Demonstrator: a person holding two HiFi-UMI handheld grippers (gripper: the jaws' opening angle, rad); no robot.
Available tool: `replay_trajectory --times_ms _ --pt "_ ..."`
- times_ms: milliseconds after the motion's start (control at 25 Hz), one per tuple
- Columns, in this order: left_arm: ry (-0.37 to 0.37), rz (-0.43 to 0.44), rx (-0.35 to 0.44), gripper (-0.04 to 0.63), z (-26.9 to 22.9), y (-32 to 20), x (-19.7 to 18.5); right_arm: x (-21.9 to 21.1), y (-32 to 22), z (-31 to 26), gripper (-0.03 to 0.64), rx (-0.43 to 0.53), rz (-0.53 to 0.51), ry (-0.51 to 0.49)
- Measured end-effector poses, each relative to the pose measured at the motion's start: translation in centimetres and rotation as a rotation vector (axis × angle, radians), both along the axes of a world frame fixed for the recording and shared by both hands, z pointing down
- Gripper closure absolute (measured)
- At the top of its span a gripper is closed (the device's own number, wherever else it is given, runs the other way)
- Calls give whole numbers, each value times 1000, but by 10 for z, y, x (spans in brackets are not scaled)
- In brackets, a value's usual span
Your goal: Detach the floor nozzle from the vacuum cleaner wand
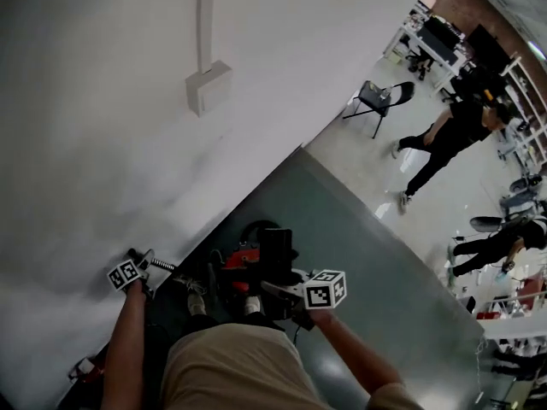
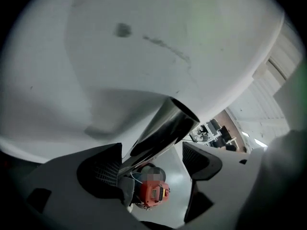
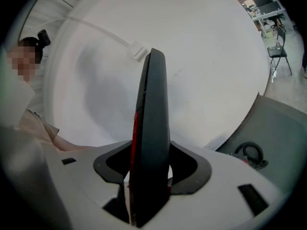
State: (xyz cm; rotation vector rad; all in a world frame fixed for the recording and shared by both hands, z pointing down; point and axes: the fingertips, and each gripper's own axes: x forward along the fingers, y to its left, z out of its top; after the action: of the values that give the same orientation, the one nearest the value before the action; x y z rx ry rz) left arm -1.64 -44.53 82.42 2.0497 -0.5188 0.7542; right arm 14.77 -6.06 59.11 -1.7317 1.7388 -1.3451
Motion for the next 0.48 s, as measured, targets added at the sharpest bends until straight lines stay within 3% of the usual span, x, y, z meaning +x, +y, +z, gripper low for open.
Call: replay_trajectory --times_ms 120,320,400,480 --pt "-6 -86 -58 209 -15 18 -28 -11 15 -21 391 17 0 -25" --pt "70 -94 -36 209 -22 26 -9 9 26 -24 391 9 42 3" --pt "85 -70 17 209 -21 15 -5 17 22 -16 391 7 57 1" --pt "79 25 82 209 -25 11 -9 10 21 -16 391 4 71 -1"
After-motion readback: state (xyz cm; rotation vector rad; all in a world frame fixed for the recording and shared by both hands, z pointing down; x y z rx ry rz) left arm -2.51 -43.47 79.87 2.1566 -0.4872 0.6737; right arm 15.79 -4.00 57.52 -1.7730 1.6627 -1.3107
